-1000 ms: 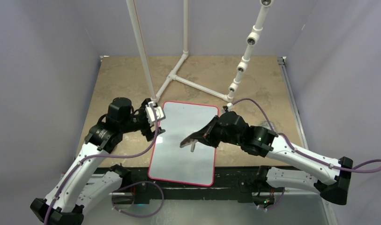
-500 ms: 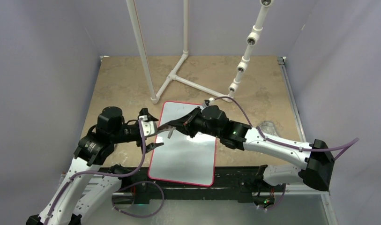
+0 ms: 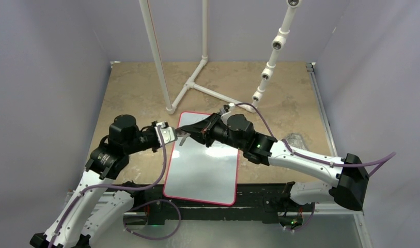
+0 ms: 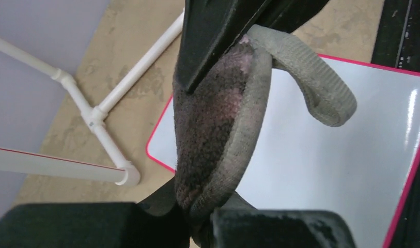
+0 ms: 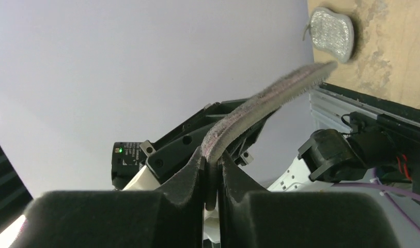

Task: Erase the whiteboard
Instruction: Pick up the whiteboard eraser from the center of the board.

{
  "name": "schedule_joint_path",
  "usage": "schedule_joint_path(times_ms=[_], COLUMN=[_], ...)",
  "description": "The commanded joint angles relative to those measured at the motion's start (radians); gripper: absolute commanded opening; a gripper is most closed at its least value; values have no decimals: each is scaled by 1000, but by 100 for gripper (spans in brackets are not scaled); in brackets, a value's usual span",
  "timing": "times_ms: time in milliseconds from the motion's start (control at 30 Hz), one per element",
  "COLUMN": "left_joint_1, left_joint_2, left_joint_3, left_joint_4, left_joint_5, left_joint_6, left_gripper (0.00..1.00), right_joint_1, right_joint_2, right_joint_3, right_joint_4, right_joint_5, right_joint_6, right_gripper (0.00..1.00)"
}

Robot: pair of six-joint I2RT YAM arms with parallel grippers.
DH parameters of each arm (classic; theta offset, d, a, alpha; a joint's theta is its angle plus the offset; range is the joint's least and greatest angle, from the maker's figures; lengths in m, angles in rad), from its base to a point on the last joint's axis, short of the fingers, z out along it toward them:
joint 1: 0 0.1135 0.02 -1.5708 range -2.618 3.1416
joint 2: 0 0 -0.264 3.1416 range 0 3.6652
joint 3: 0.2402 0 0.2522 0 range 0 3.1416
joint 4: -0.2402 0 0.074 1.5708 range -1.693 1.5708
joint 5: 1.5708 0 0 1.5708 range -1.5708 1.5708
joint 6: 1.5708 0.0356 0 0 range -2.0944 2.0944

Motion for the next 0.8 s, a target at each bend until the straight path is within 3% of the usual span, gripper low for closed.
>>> schedule_joint_path(times_ms=[0,67,100,200,433,767], left_joint_1=[2,2,2,2,2,2], left_joint_2=[-17,-35,-43,-54,-36,-15], left_joint_3=[-1,-23,-30,-34,-19,-25], left_joint_4=[95,120,122,118,70,63], left_joint_5=[-128,-152,-153,-138,-142,-137], left_joint_6=[101,165,192,243,273,268], left_gripper=[0,0,0,0,0,0], right_joint_1=[2,3,3,9,20,21], right_joint_2=[-25,0,16,67,95,100], right_joint_3=[12,53,74,120,117,89], right_joint_4=[39,19,11,15,75,117], right_joint_5=[-21,-36,-44,-70,-84,-97], right_joint_6=[-3,-30,-39,-52,-44,-36], right_gripper=[27,47,52,55,48,23])
